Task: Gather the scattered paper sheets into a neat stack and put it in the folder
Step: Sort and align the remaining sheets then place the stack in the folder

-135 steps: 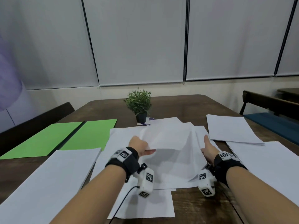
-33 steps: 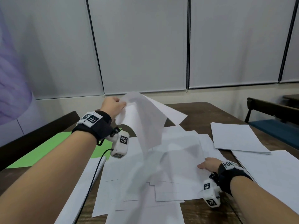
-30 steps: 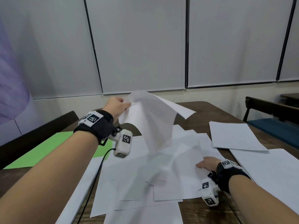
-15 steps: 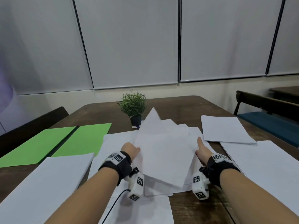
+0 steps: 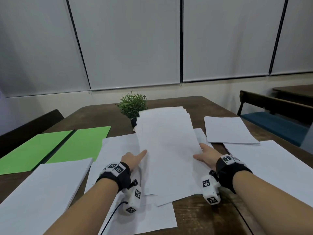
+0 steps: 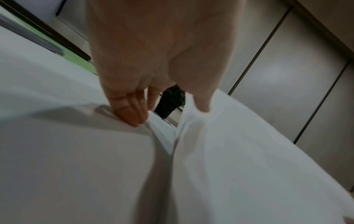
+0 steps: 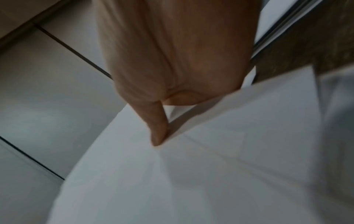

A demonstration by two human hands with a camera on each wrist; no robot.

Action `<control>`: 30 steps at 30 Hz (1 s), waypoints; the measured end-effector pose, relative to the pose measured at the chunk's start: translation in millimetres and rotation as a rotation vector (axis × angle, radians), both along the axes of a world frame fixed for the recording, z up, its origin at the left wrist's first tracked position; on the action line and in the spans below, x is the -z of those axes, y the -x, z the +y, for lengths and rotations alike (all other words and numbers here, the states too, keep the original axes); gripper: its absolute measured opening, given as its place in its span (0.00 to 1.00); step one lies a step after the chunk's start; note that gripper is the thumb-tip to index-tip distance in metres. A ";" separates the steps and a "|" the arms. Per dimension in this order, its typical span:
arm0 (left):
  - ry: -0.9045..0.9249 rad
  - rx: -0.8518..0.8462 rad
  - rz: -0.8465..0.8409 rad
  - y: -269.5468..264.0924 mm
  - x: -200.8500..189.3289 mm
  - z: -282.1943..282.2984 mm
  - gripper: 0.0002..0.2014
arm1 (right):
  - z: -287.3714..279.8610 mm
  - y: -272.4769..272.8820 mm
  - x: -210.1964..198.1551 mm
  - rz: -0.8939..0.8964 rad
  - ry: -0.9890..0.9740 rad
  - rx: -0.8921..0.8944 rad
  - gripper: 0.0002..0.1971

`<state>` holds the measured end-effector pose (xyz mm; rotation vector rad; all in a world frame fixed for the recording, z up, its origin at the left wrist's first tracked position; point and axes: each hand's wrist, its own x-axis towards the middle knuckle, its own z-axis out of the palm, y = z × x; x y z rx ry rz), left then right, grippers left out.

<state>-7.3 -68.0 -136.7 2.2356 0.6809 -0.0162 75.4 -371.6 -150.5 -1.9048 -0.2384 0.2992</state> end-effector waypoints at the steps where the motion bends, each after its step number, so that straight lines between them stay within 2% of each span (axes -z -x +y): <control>1: 0.127 -0.006 -0.077 -1.1 0.8 1.6 0.47 | 3.3 3.7 -6.2 0.001 -0.085 -0.012 0.21; 3: 0.349 0.005 -0.214 -0.9 -2.6 3.4 0.48 | 11.4 8.5 -20.7 -0.014 -0.199 -0.064 0.20; 5: 0.492 0.056 -0.398 2.6 -15.8 1.1 0.37 | 22.4 12.4 -35.5 -0.057 -0.250 -0.102 0.20; 7: 0.515 0.087 -0.626 5.9 -37.7 0.6 0.24 | 33.3 14.5 -50.9 -0.128 -0.264 -0.093 0.19; 9: 0.498 0.093 -0.794 11.6 -63.8 1.3 0.22 | 44.2 15.8 -65.7 -0.177 -0.292 -0.067 0.18; 11: 0.461 0.115 -0.892 15.2 -86.6 7.3 0.22 | 55.0 17.5 -81.7 -0.183 -0.359 -0.072 0.16; 13: 0.467 0.170 -0.921 18.8 -102.6 16.5 0.24 | 62.6 19.7 -95.8 -0.155 -0.418 -0.074 0.14; 15: 0.483 0.233 -0.873 23.5 -109.1 26.0 0.32 | 66.0 18.7 -101.0 -0.140 -0.424 -0.027 0.16; 17: 0.470 0.259 -0.795 27.5 -106.1 33.1 0.39 | 68.9 17.2 -96.9 -0.129 -0.423 -0.012 0.10; 18: 0.471 0.258 -0.761 28.9 -102.2 35.3 0.39 | 70.3 17.5 -92.9 -0.121 -0.427 -0.025 0.07; 19: 0.485 0.251 -0.735 29.7 -97.6 37.0 0.37 | 72.0 17.9 -88.3 -0.112 -0.435 -0.036 0.09; 22: 0.513 0.195 -0.753 28.8 -83.0 38.0 0.18 | 77.3 23.6 -75.8 -0.140 -0.397 -0.069 0.16; 23: 0.496 0.163 -0.768 27.4 -79.3 38.8 0.15 | 79.3 26.2 -74.4 -0.163 -0.384 -0.065 0.17; 26: 0.452 0.165 -0.850 26.4 -83.0 38.1 0.22 | 85.2 29.1 -80.2 -0.218 -0.405 -0.018 0.17; 30: 0.381 0.299 -0.992 29.5 -111.6 40.0 0.38 | 88.4 24.3 -101.5 -0.268 -0.466 -0.004 0.16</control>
